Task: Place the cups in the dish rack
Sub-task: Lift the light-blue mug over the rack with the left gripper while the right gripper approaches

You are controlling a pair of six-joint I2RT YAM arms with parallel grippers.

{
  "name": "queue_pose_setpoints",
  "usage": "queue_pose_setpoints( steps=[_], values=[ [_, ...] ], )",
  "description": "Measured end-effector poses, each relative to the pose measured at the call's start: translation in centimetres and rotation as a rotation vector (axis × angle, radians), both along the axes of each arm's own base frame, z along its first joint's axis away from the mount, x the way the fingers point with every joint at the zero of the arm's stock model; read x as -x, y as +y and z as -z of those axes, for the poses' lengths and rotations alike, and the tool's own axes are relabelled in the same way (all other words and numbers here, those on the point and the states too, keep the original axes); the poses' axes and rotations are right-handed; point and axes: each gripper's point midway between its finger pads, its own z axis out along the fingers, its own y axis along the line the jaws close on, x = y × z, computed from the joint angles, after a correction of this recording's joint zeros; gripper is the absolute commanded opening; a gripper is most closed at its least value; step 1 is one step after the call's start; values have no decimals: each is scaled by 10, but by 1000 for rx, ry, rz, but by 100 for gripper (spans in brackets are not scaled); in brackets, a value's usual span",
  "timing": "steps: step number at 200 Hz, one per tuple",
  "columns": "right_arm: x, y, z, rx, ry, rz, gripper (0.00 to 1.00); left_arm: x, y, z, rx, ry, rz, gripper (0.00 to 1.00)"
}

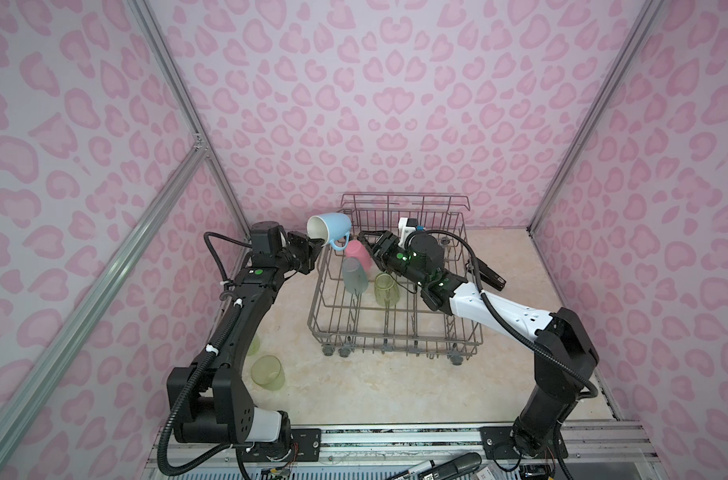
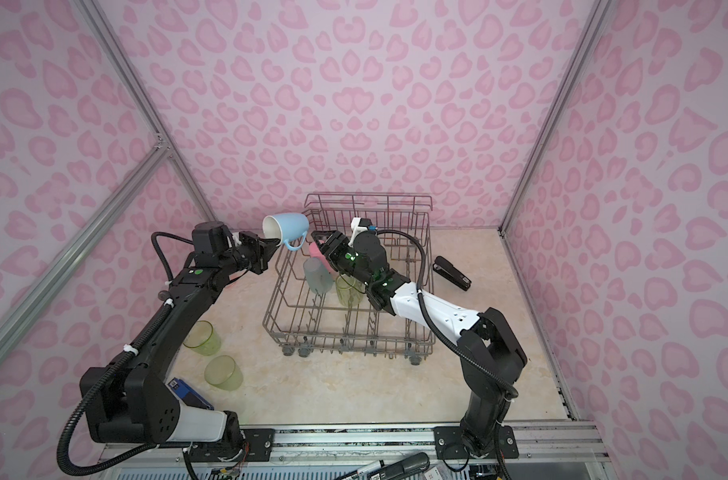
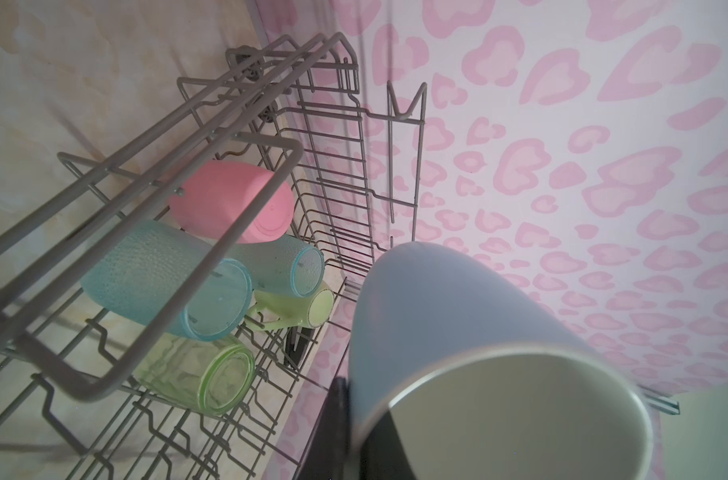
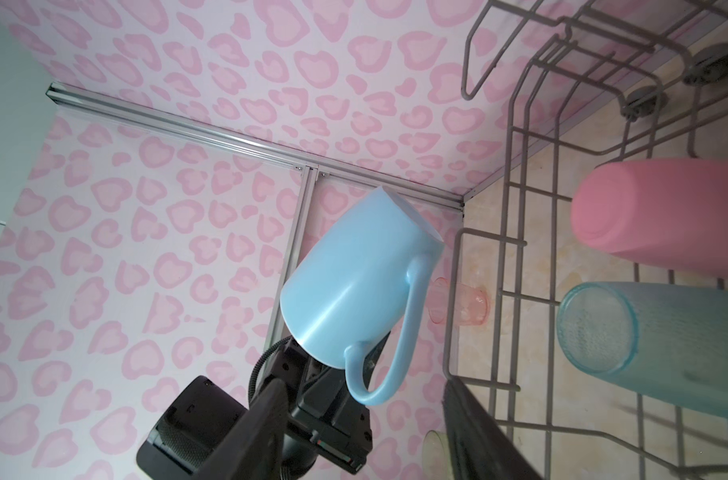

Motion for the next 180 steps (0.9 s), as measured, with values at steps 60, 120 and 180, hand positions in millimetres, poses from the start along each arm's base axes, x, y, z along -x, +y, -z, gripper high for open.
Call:
queue_pose_setpoints(
  steps=[60, 120, 180],
  values=[
    [-5, 22, 5, -120, 38, -37, 53, 3, -8, -10, 119, 0, -24, 3],
    [-8, 33, -1, -203, 59, -52, 44, 3, -13, -16, 212, 12, -50, 3],
    [-9, 40, -4, -243, 78, -64, 39, 5, -22, -20, 238, 12, -22, 3]
  ],
)
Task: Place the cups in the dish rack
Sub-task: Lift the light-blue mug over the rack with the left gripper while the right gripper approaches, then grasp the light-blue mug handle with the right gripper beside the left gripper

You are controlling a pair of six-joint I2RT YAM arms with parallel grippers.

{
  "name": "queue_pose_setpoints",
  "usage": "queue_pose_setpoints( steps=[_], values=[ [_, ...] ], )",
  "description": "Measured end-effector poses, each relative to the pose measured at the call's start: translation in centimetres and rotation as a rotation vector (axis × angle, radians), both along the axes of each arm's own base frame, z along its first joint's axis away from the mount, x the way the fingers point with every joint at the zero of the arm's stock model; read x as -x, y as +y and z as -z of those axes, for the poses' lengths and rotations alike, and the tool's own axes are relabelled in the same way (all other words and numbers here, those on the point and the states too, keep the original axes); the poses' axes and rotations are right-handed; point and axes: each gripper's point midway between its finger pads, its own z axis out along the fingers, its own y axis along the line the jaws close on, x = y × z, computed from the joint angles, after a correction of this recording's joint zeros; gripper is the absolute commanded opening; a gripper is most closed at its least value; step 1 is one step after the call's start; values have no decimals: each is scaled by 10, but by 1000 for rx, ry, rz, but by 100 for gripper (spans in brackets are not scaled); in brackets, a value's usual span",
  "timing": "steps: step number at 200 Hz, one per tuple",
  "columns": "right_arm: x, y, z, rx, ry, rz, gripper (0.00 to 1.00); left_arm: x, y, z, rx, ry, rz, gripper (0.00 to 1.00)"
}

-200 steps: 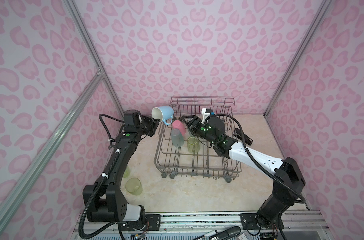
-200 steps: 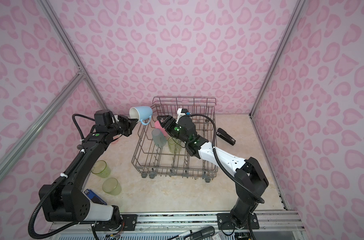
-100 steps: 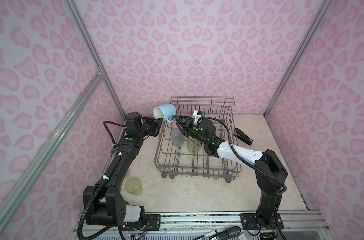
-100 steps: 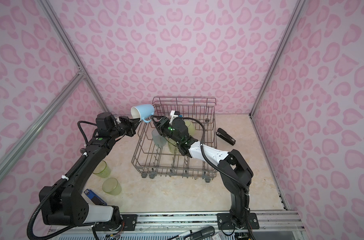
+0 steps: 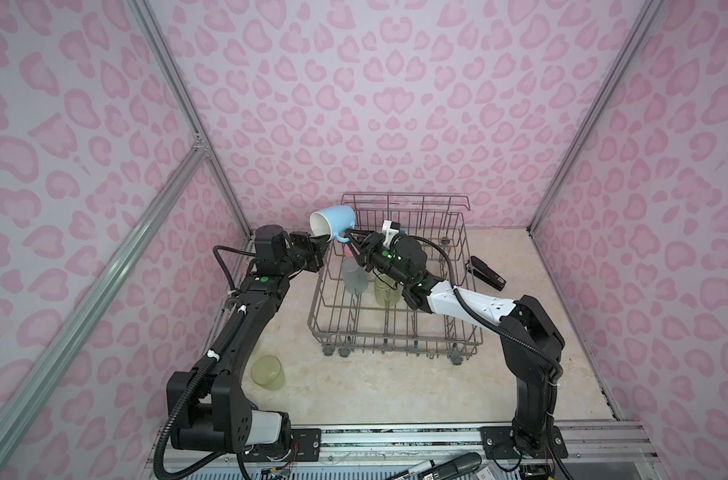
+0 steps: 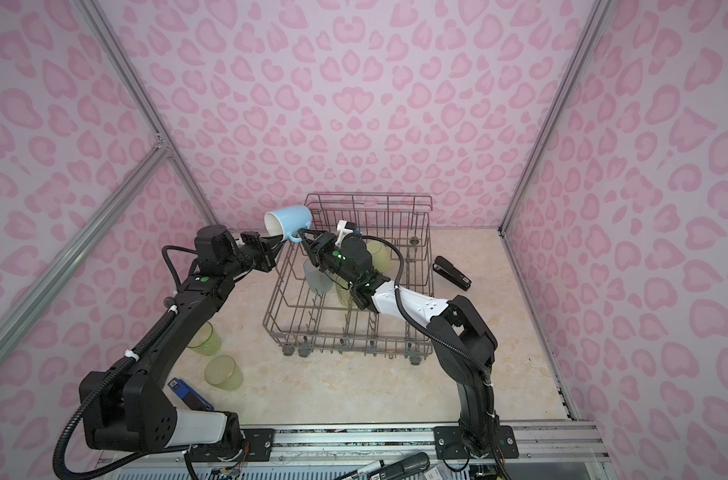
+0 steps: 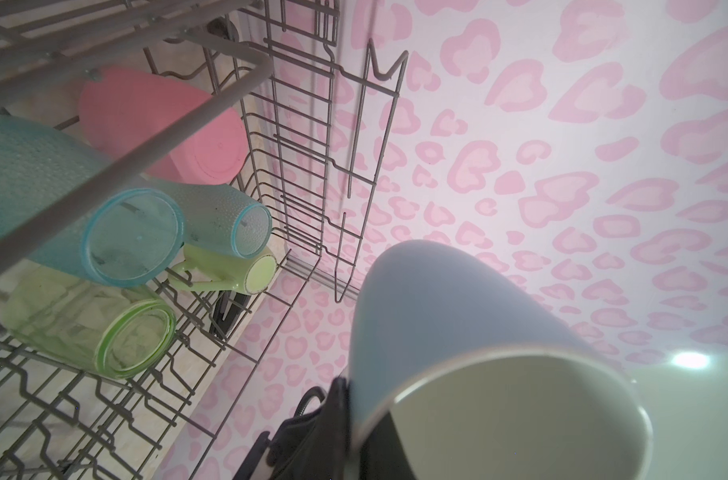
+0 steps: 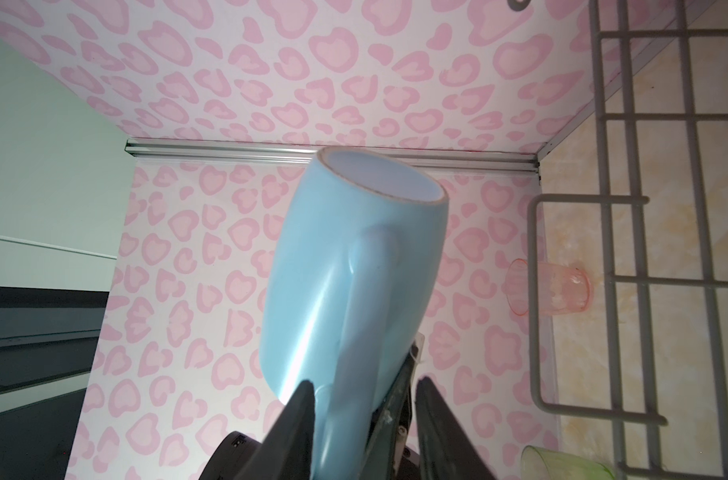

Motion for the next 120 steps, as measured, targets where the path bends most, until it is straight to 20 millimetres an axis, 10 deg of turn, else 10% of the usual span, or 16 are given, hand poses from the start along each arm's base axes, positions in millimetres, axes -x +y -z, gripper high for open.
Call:
queue_pose_setpoints(
  steps=[120],
  values=[
    [-1, 11, 7, -41, 40, -18, 19, 2, -4, 13, -3, 6, 18, 3]
  ],
)
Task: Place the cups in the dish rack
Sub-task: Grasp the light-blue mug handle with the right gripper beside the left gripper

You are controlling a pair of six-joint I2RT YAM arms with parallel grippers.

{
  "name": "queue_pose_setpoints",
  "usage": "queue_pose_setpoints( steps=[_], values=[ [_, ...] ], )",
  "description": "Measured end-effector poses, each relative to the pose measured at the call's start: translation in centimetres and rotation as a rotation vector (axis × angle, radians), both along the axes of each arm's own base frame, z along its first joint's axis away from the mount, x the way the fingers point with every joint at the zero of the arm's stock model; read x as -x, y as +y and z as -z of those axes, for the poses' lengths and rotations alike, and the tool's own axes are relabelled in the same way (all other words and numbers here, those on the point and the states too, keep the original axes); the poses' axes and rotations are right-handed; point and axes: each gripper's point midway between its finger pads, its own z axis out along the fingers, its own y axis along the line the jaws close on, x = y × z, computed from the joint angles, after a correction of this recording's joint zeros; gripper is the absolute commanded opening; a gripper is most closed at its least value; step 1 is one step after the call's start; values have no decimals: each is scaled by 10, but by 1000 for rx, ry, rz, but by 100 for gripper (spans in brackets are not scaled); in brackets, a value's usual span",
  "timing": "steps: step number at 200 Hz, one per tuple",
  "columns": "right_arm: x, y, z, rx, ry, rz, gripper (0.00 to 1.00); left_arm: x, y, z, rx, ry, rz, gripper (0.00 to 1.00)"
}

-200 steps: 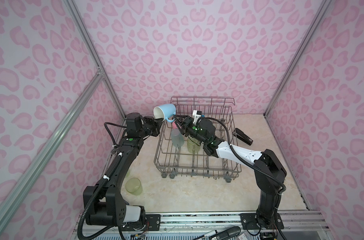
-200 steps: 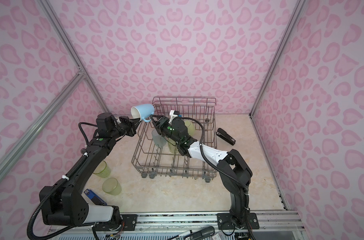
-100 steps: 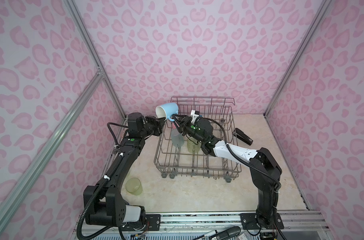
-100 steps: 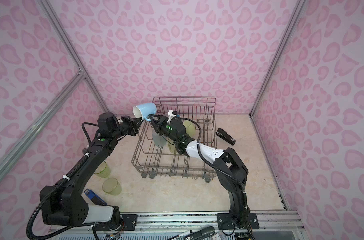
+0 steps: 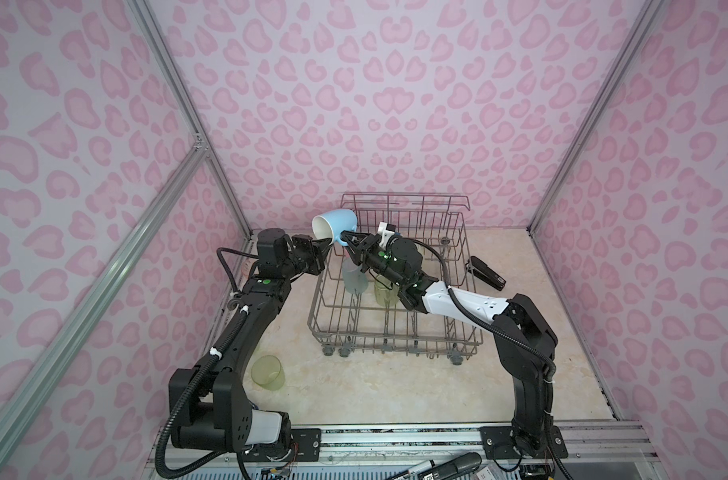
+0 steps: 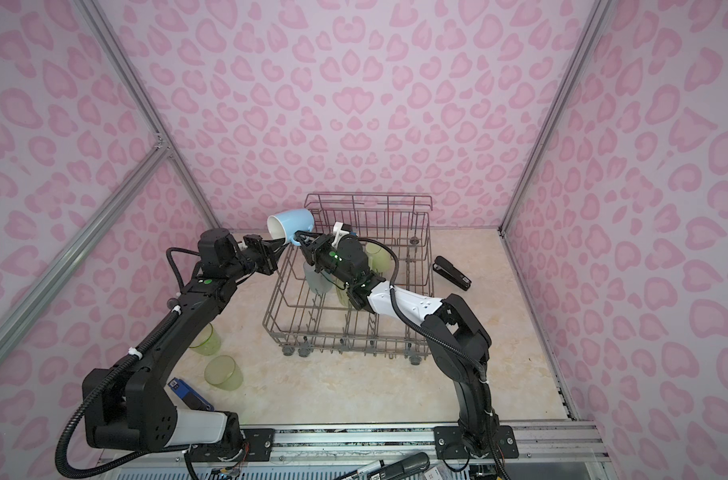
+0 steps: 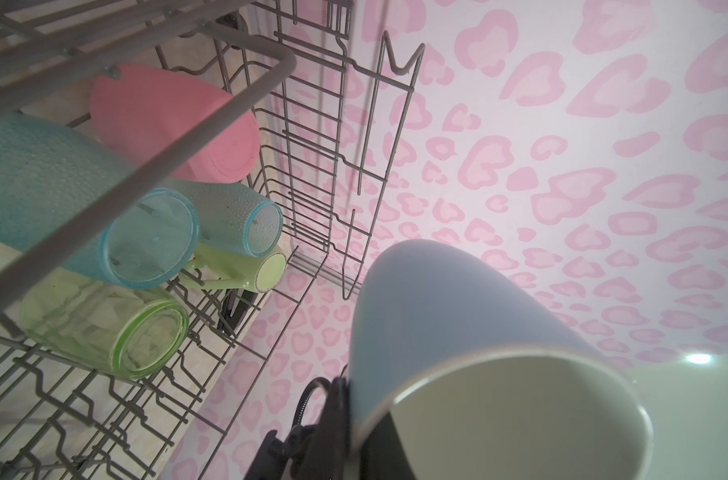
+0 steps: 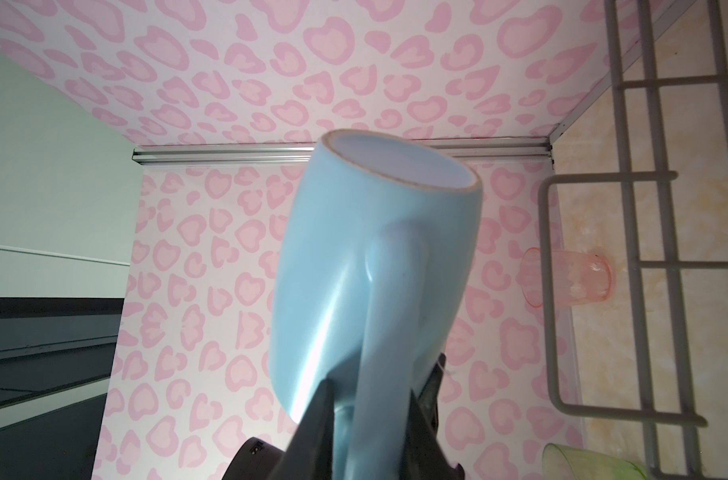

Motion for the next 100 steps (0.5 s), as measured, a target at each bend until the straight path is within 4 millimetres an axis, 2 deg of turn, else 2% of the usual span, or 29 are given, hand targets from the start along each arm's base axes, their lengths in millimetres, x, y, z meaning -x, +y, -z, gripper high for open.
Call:
queue_pose_setpoints(
  steps=[29, 57, 79, 100],
  values=[
    [0, 0, -4, -36, 25, -4, 12, -1, 0, -3, -9, -27, -2, 3],
    [-1, 0, -16, -56, 25, -6, 2, -4, 1, -13, -17, -82, -5, 3],
    [-1, 0, -17, -52, 21, -1, 0, -5, 1, -15, -28, -100, -4, 3],
    [-1, -1, -18, -43, 16, 6, 0, -5, 1, -16, -42, -113, 0, 10]
  ],
)
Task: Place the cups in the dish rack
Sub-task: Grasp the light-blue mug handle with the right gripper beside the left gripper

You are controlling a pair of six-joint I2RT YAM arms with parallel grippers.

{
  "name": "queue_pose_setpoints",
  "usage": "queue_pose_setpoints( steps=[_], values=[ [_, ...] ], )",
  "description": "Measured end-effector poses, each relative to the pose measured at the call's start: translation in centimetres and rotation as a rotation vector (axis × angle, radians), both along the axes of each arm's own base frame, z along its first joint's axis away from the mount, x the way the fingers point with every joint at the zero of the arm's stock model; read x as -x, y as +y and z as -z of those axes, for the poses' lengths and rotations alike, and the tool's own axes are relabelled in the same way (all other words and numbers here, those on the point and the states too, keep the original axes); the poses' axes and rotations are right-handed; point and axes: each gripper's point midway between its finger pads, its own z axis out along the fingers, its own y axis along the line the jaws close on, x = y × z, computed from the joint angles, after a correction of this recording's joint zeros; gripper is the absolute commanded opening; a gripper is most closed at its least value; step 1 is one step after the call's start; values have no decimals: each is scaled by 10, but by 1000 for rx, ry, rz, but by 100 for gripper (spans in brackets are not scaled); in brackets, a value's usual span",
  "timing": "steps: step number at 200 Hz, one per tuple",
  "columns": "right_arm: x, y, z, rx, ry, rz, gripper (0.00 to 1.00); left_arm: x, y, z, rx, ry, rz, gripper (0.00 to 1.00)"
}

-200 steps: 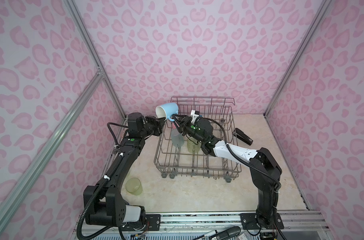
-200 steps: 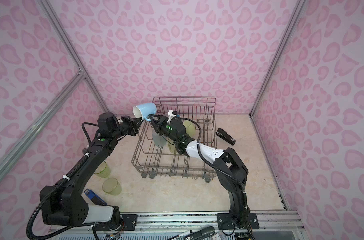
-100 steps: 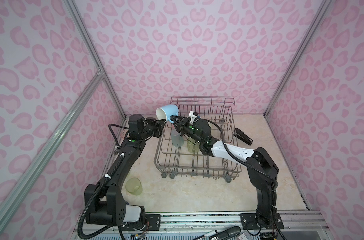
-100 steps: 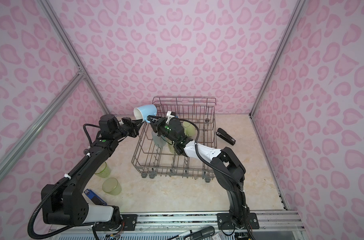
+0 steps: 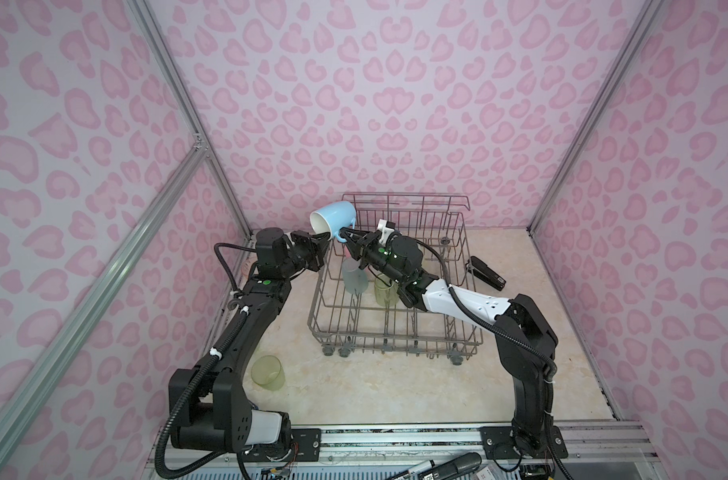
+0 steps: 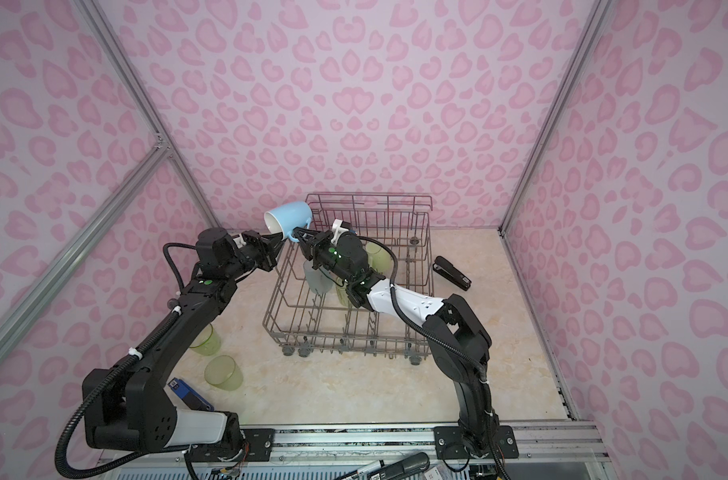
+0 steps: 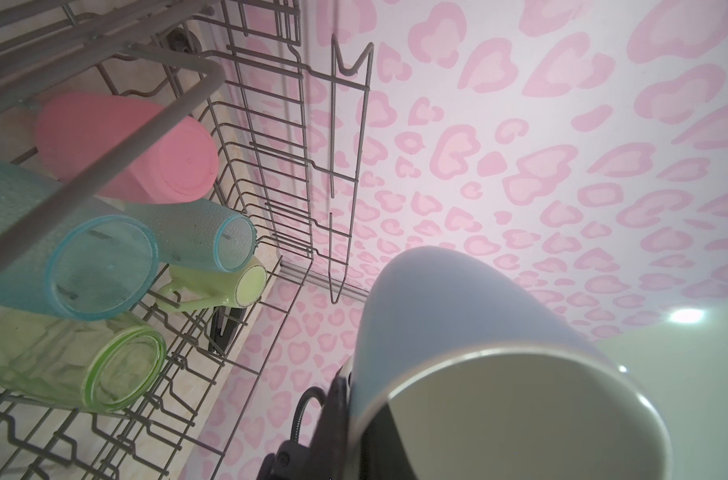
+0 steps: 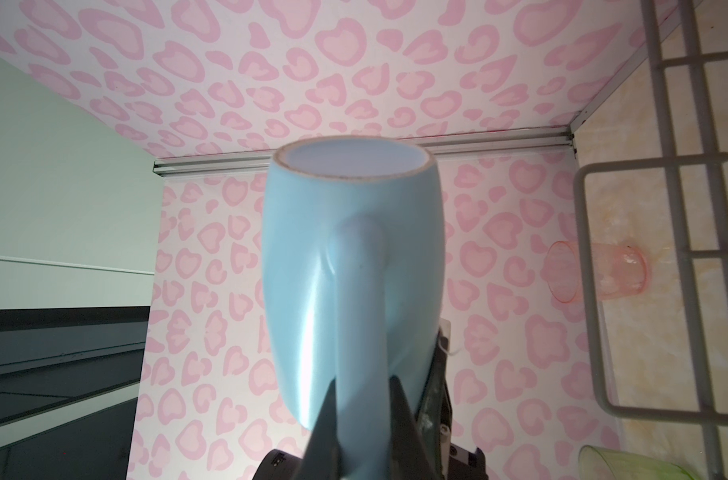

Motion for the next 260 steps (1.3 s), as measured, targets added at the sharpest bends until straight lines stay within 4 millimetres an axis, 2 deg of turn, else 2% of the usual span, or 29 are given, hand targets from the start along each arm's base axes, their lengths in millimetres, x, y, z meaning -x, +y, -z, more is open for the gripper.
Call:
queue_pose_setpoints(
  steps=[18, 58, 82, 102, 118, 155, 185, 260],
  values=[
    [1, -1, -1, 22, -13, 6, 0, 1, -1, 0, -23, -14, 10, 19],
    [-5, -6, 10, 106, -24, 43, 0, 7, -7, 10, -98, -14, 65, 50],
    [-10, -13, 16, 143, -23, 69, 0, 9, -7, 14, -137, -5, 78, 60],
    [-12, -20, 12, 151, -36, 91, 0, 11, -7, 16, -162, -6, 89, 67],
    [-12, -26, 11, 159, -48, 106, 0, 13, -8, 20, -181, 4, 98, 71],
    [-13, -39, 25, 208, -40, 132, 0, 16, -7, 24, -232, 6, 116, 79],
    [-14, -52, 26, 232, -52, 160, 0, 20, -6, 31, -296, 13, 139, 85],
    [-2, -89, 20, 333, -104, 224, 0, 36, 9, 35, -520, -44, 148, 88]
  ],
)
